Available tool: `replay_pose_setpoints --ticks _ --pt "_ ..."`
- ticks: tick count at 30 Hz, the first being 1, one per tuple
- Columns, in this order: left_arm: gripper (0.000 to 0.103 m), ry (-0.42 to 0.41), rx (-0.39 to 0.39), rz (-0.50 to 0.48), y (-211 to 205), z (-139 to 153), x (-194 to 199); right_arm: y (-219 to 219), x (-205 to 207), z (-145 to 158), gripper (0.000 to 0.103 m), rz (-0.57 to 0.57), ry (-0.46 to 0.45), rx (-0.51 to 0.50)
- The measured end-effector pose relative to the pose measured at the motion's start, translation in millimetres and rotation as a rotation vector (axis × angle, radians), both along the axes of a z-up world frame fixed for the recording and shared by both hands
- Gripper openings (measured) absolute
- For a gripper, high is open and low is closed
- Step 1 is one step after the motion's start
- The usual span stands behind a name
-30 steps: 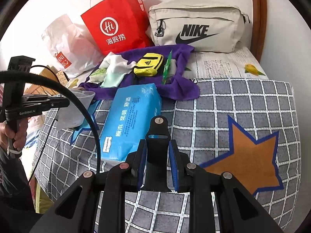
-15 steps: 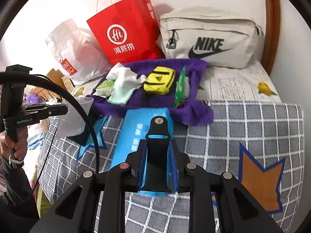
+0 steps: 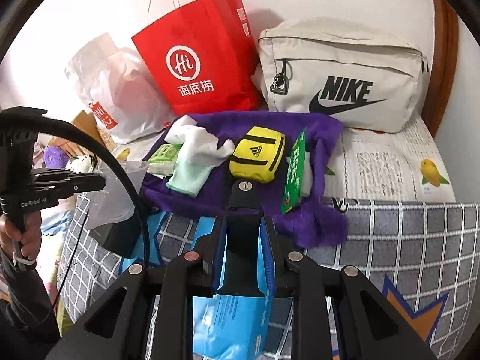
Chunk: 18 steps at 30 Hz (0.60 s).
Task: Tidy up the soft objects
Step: 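Carry the clear bag onto the towel with the left gripper while the right gripper carries the strap there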
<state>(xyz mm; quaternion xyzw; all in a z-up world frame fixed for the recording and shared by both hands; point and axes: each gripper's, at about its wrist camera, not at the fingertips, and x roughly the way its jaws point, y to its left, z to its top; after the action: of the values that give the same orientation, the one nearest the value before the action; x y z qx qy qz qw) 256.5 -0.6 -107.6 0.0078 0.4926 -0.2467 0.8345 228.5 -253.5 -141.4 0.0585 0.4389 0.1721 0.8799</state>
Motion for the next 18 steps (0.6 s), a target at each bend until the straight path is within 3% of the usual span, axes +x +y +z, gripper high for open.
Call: replay_pose_setpoints --ticks 18 --pt "0.005 -0.009 -0.029 0.014 8.0 0.9 35.7 13.5 48.3 -0.2 0.023 -0.004 0.008 -0.024"
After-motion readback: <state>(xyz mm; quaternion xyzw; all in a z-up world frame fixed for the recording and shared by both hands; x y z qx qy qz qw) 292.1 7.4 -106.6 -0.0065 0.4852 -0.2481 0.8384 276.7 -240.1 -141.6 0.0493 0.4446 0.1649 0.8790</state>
